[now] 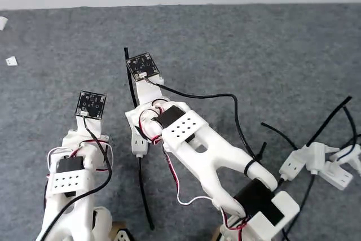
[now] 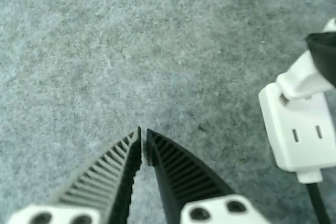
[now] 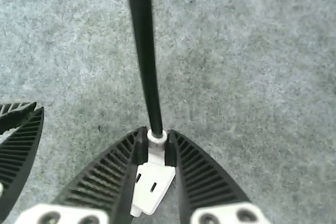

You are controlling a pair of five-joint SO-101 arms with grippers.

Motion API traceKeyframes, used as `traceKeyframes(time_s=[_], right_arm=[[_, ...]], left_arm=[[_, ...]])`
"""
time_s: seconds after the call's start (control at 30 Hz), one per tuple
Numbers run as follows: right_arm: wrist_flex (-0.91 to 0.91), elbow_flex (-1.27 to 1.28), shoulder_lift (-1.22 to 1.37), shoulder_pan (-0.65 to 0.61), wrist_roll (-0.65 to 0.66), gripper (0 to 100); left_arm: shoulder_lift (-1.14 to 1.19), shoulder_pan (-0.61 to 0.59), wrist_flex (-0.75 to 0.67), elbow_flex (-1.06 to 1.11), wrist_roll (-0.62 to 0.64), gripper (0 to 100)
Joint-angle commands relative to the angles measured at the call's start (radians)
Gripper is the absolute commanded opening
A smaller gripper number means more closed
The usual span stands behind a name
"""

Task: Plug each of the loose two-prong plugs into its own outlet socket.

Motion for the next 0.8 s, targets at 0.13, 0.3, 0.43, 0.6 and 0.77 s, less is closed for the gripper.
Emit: traceKeyframes(time_s=[0.13,0.3,0.43,0.6,0.77], right_arm=[[-0.01,-0.052,-0.007,0.025,0.011,0.8],[-0.015,-0.032,-0.007,0.025,0.011,0.8],[-0.019,-0.011,-0.007,0.016,0.014,0.8],[-0.021,0.003,-0.005,0.018,0.014,0.8],[-0.056,0.046,-0.005,0.019,0.043,0.8]], left_arm=[[-0.018,-0.006,-0.031,-0.008,0.011,1],[-0.018,-0.006,-0.031,-0.008,0.011,1],[-0.018,-0.006,-0.031,-0.008,0.011,1],[-0.018,-0.006,-0.031,-0.008,0.011,1],[-0.018,-0.023,-0.031,-0.01,0.011,1]])
